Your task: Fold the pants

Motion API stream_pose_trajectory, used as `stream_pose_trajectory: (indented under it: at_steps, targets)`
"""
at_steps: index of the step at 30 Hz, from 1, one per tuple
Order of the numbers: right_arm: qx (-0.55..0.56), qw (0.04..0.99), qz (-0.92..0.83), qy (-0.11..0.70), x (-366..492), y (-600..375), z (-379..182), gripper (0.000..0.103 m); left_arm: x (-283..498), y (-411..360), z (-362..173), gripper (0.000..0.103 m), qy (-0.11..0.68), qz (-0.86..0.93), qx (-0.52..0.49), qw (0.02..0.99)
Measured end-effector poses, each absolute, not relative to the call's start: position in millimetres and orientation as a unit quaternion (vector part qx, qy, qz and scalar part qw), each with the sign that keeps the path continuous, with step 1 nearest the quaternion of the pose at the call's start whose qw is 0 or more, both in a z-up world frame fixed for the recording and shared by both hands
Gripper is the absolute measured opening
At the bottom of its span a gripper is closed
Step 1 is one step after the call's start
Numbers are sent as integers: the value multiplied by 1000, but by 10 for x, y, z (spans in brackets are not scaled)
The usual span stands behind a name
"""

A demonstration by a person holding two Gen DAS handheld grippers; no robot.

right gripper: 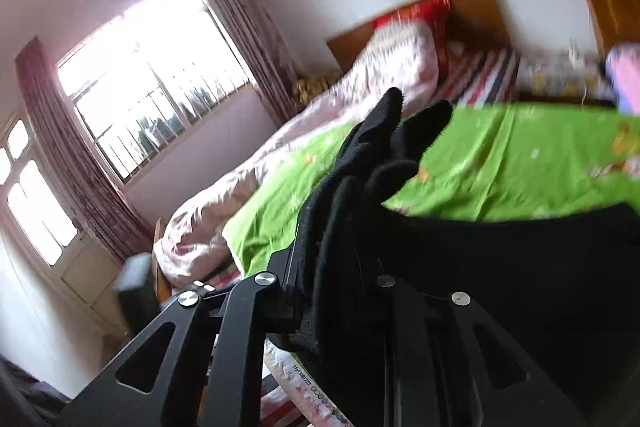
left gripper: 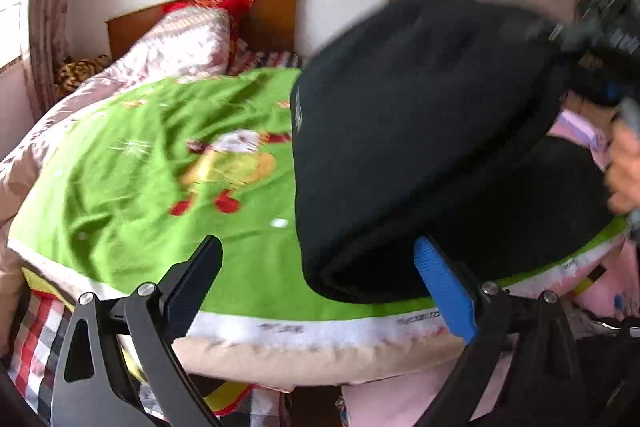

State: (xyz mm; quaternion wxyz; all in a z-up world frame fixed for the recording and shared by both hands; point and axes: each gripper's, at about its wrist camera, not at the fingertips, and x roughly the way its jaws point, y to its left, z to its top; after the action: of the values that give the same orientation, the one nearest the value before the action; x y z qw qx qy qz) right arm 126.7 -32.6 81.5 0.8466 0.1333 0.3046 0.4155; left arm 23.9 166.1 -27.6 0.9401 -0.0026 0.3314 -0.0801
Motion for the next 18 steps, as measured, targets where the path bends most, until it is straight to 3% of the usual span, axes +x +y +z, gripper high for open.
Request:
stream_pose_trajectory:
  at_steps: [5, 8, 12, 18]
  targets:
    - [136, 866, 370, 309, 1111, -874, 679, 19, 576, 1513, -444, 96, 351, -5, -17, 936]
    - [169, 860, 319, 361, 1147, -1226, 179, 19, 643, 1561, -531, 96, 366, -2, -71, 928]
    - [213, 840, 291, 406, 1107, -1424, -509, 19, 624, 1534, -647, 101, 364, 21, -53, 929]
    - [189, 857, 287, 383, 1086, -1359, -329, 19, 620, 1529, -626, 102, 374, 29, -55, 925]
